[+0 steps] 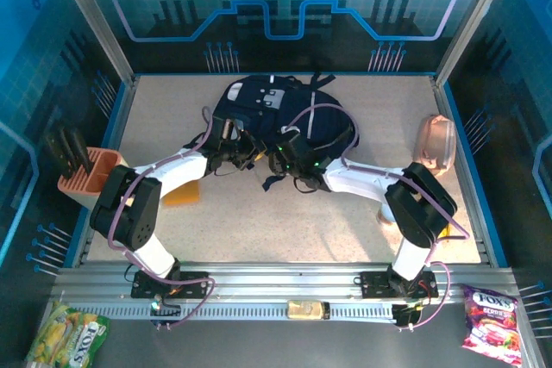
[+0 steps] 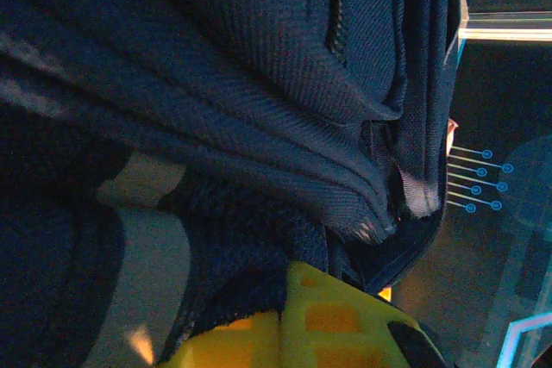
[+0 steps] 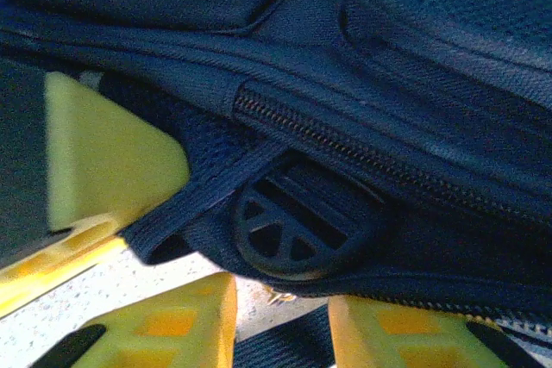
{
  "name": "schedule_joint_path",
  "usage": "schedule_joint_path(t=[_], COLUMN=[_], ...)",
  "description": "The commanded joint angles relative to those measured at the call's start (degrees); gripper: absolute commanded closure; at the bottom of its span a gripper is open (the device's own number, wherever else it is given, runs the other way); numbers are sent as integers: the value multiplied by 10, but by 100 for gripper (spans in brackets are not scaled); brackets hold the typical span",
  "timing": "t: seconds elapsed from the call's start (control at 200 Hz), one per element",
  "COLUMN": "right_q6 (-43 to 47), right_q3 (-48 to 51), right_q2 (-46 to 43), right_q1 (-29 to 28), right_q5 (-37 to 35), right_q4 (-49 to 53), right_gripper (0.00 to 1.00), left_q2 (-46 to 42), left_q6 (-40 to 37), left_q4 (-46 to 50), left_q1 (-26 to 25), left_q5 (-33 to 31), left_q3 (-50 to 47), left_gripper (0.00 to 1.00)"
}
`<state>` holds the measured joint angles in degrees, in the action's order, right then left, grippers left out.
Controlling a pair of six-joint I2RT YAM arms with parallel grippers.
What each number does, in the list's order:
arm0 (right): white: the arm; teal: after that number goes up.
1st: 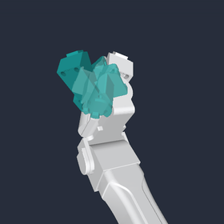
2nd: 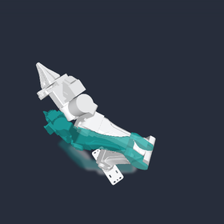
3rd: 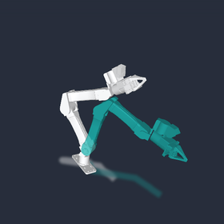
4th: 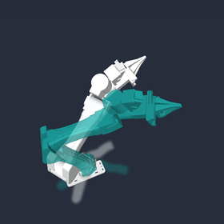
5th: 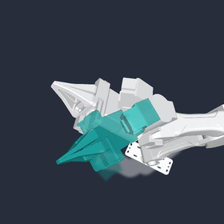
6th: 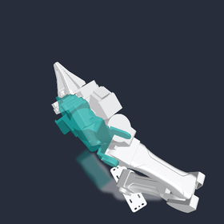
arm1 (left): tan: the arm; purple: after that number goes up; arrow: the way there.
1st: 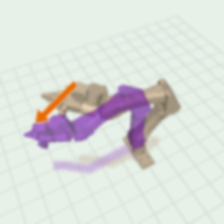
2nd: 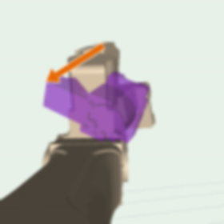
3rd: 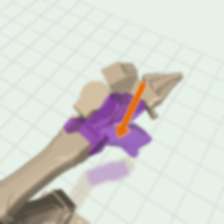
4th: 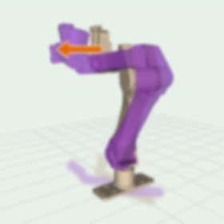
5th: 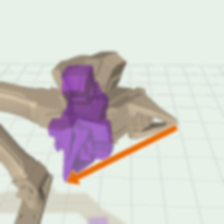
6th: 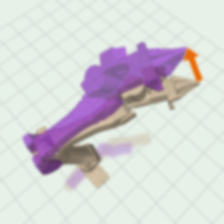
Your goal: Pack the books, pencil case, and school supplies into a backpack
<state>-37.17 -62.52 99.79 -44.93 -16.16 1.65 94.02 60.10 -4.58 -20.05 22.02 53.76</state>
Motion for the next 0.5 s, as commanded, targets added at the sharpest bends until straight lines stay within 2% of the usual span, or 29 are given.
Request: schedule_joint_path(t=[0.0, 0.495], right_q6=[-1, 17], right_q3=[-36, -33], right_q2=[20, 27], right_q1=[-5, -5], right_q5=[-38, -64], right_q4=[3, 10], right_gripper=[69, 88], left_q2=[-29, -35], left_q6=[-3, -7], left_q4=[-39, -24], left_q1=[-14, -14], left_q5=[59, 40], left_q3=[-6, -6], left_gripper=[100, 100])
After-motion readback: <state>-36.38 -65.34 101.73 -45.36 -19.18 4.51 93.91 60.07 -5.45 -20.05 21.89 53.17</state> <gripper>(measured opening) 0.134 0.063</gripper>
